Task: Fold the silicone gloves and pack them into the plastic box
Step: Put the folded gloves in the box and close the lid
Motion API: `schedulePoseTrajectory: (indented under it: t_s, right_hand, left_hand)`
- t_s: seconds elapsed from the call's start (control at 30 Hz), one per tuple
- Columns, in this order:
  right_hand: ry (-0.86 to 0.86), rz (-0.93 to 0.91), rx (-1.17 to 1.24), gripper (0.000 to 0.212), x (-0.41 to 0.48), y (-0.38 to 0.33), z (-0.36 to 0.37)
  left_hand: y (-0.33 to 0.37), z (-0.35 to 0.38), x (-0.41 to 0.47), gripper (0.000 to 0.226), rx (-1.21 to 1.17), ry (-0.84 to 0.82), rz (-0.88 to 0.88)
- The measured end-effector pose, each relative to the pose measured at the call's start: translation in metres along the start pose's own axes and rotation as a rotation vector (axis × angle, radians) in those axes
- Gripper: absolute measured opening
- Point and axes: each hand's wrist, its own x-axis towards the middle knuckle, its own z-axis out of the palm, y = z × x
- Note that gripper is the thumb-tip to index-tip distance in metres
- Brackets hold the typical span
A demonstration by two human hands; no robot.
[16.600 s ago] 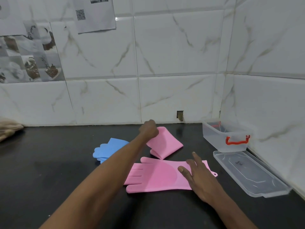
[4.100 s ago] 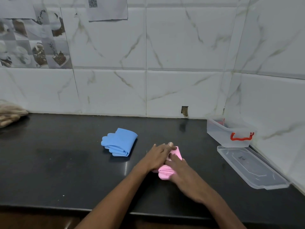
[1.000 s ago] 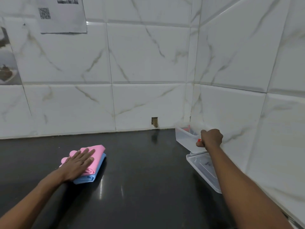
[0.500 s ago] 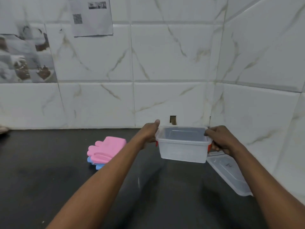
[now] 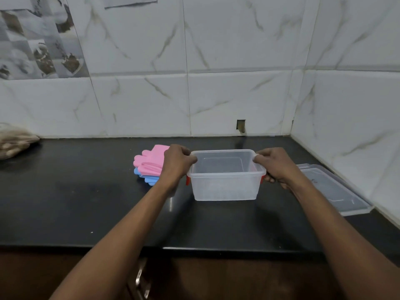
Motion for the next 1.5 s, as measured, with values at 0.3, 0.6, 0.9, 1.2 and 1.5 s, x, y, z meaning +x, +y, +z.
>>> schedulePoseTrajectory:
  t_s: [0.3,0.6,0.9,1.2,1.5]
  right_hand:
    - [0.024,0.005,-0.087,0.033,-0.01,0.006,0.015]
    - [-0.014,0.003,-0.066,0.039,-0.015,0.007,0.007]
    - [0.328,-0.019,0.015,0.048,-0.013,0.012,-0.012]
    - [0.305,0.042,0.076,0.027,-0.017,0.032,-0.001]
    - [0.303,0.046,0.043,0.036,-0.011,0.033,-0.002]
  left_hand:
    - [-0.02,0.004,-0.007,0.024,-0.033,0.052,0.031]
    - [-0.025,-0.002,-0.002,0.033,0.089,0.15,0.127]
    - [-0.074,-0.041,0.033,0.073,0.833,-0.161,0.081]
    - [-0.09,-0.049,0.048,0.057,0.775,-0.215,0.076]
    - [-0.111,-0.061,0.043,0.058,0.6,-0.244,0.16]
